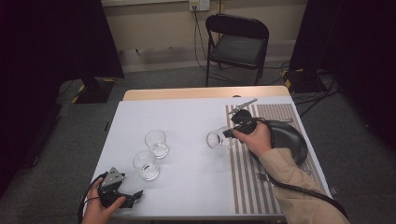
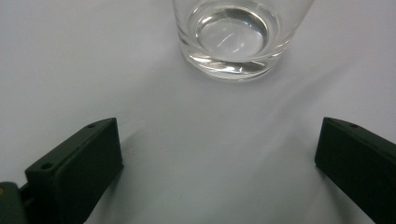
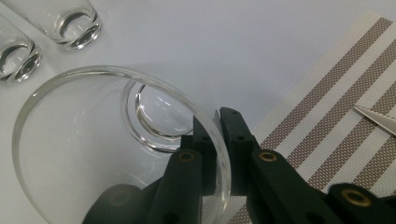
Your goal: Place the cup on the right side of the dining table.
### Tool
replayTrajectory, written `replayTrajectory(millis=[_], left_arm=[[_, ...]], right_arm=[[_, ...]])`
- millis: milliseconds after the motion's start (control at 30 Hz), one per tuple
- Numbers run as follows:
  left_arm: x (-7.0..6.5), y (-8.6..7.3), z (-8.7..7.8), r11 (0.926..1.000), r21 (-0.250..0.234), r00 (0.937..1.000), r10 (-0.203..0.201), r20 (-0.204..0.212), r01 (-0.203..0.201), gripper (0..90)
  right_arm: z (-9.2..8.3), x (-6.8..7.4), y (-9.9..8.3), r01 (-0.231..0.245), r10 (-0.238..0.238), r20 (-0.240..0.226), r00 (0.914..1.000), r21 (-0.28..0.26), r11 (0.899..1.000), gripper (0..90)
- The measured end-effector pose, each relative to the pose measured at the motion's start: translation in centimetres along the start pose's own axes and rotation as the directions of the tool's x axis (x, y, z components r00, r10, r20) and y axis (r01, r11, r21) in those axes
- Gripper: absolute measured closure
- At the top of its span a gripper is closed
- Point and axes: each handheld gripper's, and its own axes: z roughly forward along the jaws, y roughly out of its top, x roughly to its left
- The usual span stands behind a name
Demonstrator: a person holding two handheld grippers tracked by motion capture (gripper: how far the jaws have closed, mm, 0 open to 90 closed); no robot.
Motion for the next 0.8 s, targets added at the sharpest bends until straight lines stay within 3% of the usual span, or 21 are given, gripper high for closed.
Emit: replayTrajectory(millis=[800], left_arm=[[0.0, 0.0, 0.0, 1.0, -0.001, 1.0, 0.001, -0.001, -0.001, 0.0]], right_arm=[[0.1, -2.0, 0.2, -0.027, 0.027, 0.045, 0.9986, 0.011, 1.0, 85.9]])
